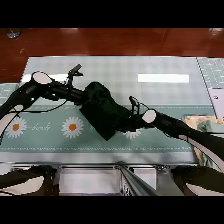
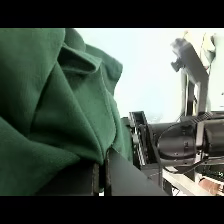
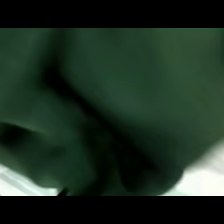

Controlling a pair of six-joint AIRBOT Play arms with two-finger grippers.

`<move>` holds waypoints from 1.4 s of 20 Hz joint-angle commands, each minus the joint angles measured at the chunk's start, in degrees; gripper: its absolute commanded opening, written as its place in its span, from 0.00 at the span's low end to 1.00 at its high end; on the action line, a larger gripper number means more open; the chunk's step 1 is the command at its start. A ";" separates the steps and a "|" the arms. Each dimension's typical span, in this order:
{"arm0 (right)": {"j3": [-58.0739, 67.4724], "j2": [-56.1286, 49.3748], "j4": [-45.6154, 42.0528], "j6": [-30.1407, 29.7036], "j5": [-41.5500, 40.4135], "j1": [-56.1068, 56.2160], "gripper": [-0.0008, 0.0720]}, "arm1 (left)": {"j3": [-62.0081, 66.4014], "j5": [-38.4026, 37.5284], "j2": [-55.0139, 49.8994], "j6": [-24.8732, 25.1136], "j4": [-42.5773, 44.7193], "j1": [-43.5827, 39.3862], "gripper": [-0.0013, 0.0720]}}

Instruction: Fold the shirts.

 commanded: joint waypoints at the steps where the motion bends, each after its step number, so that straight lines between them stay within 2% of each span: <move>1: 7.06 0.61 -1.11 -4.94 5.88 -1.51 0.04 | 1.73 -1.09 2.54 2.86 -5.33 1.79 0.06; 4: 20.33 10.95 -14.19 0.11 9.75 -9.38 0.04 | 10.23 1.86 9.86 6.71 -14.86 6.80 0.06; 7: 40.68 16.98 -25.59 4.11 14.75 -16.55 0.04 | 22.86 11.96 15.87 5.35 -15.45 9.11 0.06; 9: 55.89 18.53 -31.21 3.34 23.71 -17.31 0.04 | 34.14 9.46 17.49 1.81 -10.19 9.09 0.06; 12: 70.23 22.10 -35.52 1.95 38.07 -16.85 0.04 | 47.82 4.61 21.33 -6.69 7.08 9.07 0.06; 14: 71.65 26.27 -35.43 1.25 42.49 -16.85 0.04 | 51.41 3.08 25.18 -10.45 14.38 9.03 0.06; 16: 71.65 29.66 -35.01 0.85 47.80 -16.85 0.04 | 51.58 1.16 29.29 -10.99 16.31 9.03 0.06; 19: 71.65 32.57 -34.56 0.50 53.18 -16.85 0.04 | 51.58 -5.73 33.09 -11.61 17.99 9.03 0.06; 23: 71.63 36.26 -34.58 1.97 60.52 -16.92 0.04 | 51.58 -10.56 39.19 -15.52 30.73 9.03 0.06; 26: 69.96 37.83 -34.69 4.79 69.64 -16.92 0.04 | 50.80 -15.89 41.97 -16.57 31.78 9.03 0.06; 28: 62.12 39.85 -34.64 6.23 70.82 -16.92 0.04 | 46.36 -19.34 42.32 -16.59 31.63 9.03 0.06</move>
